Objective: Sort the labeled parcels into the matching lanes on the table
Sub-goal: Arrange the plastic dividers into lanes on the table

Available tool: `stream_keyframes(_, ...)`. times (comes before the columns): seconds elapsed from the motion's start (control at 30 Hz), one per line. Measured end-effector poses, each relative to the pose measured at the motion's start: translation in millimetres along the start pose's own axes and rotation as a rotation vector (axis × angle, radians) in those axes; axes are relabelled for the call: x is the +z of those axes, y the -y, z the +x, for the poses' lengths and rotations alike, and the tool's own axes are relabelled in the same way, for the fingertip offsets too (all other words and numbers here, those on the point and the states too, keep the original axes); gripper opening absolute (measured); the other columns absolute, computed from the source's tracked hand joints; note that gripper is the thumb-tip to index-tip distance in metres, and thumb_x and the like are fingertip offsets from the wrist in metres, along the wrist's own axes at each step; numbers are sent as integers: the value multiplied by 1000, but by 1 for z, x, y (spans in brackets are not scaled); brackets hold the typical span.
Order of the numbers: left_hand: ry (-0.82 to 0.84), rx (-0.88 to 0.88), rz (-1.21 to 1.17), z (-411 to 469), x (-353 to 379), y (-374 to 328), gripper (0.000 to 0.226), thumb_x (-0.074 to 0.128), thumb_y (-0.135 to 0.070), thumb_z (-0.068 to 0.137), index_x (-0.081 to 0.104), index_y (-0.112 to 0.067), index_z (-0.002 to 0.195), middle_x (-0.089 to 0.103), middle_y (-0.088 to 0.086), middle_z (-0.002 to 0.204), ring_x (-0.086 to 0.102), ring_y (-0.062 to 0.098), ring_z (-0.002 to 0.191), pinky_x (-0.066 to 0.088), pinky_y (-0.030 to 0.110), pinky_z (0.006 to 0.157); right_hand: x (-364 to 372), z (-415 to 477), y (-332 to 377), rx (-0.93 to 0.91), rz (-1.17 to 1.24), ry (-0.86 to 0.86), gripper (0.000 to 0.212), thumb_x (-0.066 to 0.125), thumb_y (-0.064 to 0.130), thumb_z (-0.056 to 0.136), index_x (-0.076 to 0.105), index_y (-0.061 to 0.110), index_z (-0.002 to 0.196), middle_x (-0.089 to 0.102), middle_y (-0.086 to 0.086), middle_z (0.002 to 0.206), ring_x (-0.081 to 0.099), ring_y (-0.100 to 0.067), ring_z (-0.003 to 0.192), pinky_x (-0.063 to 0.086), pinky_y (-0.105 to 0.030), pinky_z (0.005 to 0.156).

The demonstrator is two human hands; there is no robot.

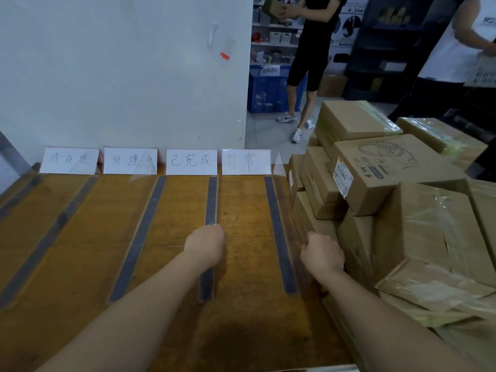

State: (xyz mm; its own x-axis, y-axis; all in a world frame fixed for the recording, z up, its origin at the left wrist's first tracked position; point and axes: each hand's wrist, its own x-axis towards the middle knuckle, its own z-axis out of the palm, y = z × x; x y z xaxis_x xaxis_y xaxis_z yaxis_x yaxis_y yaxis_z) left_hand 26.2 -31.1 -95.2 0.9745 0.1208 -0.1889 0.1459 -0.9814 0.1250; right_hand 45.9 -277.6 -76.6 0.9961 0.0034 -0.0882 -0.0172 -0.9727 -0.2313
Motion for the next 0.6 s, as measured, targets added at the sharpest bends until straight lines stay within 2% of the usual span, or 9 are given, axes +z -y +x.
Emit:
stream_keyframes(0.2, 26, -7, 15, 0, -5, -2, 19, 57, -16, 92, 55, -16, 111, 63, 3, 99, 62, 22, 89, 57, 36, 74, -2, 0, 0, -1, 11, 11, 8, 56, 27, 97, 61, 22, 95, 60, 4, 82, 65, -16, 82, 58, -36, 73)
stream_keyframes(0.33, 45, -4, 34, -1, -8, -4, 21, 51, -13, 93, 52, -15, 114, 60, 2, 98, 61, 23, 89, 56, 35, 71, -3, -1, -3, -10, 6, -2, 13, 56, 29, 97, 63, 20, 104, 58, 6, 82, 64, -15, 82, 57, -32, 71)
stream_keyframes(0.4, 31, 3, 26, -2, -10, -5, 19, 53, -14, 92, 52, -16, 110, 57, 0, 92, 58, 22, 85, 53, 34, 68, -4, -3, -2, -20, 13, -8, 18, 55, 29, 98, 61, 19, 112, 58, 5, 86, 64, -15, 85, 54, -29, 68)
stream_keyframes(0.5, -4, 11, 24, -2, -16, -8, 14, 59, -18, 89, 54, -18, 102, 58, -1, 90, 55, 19, 79, 52, 33, 67, -9, -6, 1, -57, 8, -21, 23, 55, 30, 98, 59, 19, 118, 61, 3, 97, 65, -15, 91, 56, -30, 73)
stream_keyframes(0.6, -51, 41, 63, 0, -25, -15, 18, 61, -19, 88, 58, -15, 106, 61, 1, 94, 58, 19, 86, 55, 33, 73, -19, -9, 6, -105, 14, -70, 28, 56, 31, 97, 58, 19, 122, 60, -1, 113, 62, -16, 101, 55, -29, 79)
